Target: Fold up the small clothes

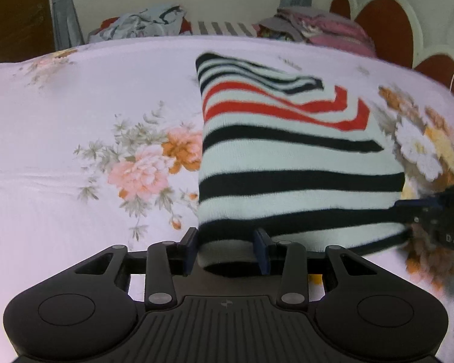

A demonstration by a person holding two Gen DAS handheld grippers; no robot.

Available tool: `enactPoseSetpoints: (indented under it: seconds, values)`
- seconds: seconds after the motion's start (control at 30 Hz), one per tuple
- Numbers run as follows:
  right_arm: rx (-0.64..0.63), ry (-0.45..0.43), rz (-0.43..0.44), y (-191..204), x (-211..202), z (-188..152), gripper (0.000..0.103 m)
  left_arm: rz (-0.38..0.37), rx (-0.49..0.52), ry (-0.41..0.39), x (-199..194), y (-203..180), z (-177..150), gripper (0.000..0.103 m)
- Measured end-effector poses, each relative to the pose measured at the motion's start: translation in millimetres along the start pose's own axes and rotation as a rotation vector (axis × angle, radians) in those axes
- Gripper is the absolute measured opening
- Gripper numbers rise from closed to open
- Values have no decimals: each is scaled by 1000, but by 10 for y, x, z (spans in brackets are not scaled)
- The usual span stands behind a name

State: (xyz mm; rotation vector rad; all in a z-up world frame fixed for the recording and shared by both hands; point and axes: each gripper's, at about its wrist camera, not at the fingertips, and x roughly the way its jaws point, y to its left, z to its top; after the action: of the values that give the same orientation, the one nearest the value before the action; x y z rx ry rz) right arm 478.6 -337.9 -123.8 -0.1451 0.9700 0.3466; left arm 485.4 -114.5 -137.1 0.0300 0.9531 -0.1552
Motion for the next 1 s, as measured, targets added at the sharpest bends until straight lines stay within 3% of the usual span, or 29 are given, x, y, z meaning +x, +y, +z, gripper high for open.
enactPoseSetpoints:
  seconds: [0.07, 0.13, 0.2, 0.23, 0.27, 0.3, 0.33, 0.47, 0.53, 0.57, 0.6, 0.63, 0.83, 0.87, 0.9, 0.97, 1.0]
  values:
    - [39, -9, 31, -69, -50, 4, 6, 9, 4, -1, -46, -8, -5, 39]
    - [45, -88, 47, -112, -224, 44, 6, 6, -9, -45, -178, 26, 46, 39]
    - [88, -165, 47, -226, -350, 124, 17, 1, -19, -99, -259, 76, 162, 41]
    - [123, -184, 47, -299, -360, 173, 21, 1, -24, -113, -250, 97, 252, 47]
    - [157, -185, 51, -396, -328, 204, 32, 8, -36, -123, -222, 115, 350, 70]
    - [191, -175, 54, -488, -276, 258, 34, 9, -44, -138, -197, 126, 433, 88]
    - [219, -165, 46, -557, -229, 299, 33, 4, -50, -156, -159, 129, 522, 91]
    - [192, -233, 62, -554, -254, 420, 16, 2, -36, -156, 45, 64, 786, 90]
    - [171, -220, 77, -528, -148, 470, 7, 11, -52, -136, 180, 39, 829, 73]
    - [161, -195, 85, -533, -38, 479, 5, 6, -65, -105, 273, 29, 828, 56]
    - [142, -147, 65, -523, 70, 461, 1, -6, -69, -62, 398, 14, 805, 52]
    - [114, -88, 33, -519, 209, 433, 0, -20, -81, -58, 455, -7, 766, 52]
    - [131, -96, 49, -565, 136, 428, 0, 1, -51, -41, 406, -82, 852, 56]
    - [167, -114, 69, -604, 82, 408, 4, 17, -35, -53, 344, -79, 850, 75]
    - [207, -136, 82, -659, 19, 388, 26, 39, -11, -69, 284, -92, 832, 92]
    - [285, -168, 127, -798, -62, 319, 58, 64, 41, -94, 220, -83, 790, 94]
    - [328, -167, 165, -878, -72, 312, 58, 68, 59, -82, 231, -76, 777, 94]
